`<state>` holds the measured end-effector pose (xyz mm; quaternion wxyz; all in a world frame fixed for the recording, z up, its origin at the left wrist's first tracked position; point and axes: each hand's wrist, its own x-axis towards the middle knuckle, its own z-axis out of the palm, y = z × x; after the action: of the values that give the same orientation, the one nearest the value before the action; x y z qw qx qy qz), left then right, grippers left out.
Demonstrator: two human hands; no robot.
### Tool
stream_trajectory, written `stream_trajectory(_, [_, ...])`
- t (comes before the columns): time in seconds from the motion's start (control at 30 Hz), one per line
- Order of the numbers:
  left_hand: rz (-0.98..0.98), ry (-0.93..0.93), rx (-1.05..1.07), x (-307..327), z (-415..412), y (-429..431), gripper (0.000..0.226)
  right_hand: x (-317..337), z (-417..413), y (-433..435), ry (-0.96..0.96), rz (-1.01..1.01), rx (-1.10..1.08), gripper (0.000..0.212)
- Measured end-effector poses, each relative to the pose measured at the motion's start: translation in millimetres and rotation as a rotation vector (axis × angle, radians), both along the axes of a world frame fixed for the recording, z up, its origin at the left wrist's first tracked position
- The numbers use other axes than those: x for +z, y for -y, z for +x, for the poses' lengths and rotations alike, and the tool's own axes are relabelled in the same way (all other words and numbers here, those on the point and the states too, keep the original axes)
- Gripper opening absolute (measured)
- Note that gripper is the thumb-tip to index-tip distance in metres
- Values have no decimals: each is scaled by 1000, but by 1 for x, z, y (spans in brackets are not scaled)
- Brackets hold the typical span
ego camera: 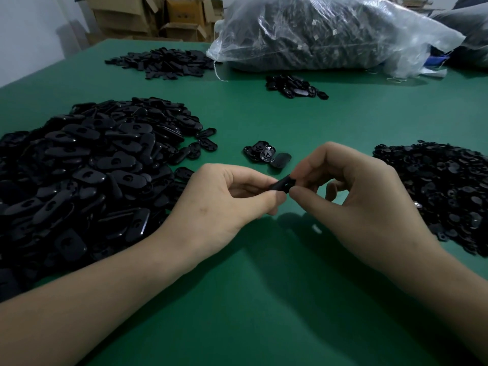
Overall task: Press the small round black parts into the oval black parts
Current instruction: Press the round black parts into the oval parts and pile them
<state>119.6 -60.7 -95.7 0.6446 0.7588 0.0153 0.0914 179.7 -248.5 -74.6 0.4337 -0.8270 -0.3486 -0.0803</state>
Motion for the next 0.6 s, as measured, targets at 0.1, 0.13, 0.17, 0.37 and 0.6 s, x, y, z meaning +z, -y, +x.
stream_trajectory(0.1, [18,1,-15,-1,0,-1,9,0,0,1,26,-23,0,24])
stream_trajectory(0.13, [22,2,-17,-1,0,-1,9,0,0,1,34,-32,2,24])
stream_trajectory(0.17, [25,4,-18,-1,0,-1,9,0,0,1,41,-41,6,24])
stream_trajectory(0.37, [43,17,-12,-2,0,0,8,3,-1,2,132,-102,32,23])
stream_trajectory(0.6, [188,36,-14,-2,-4,1,7,6,-3,2,236,-224,16,24])
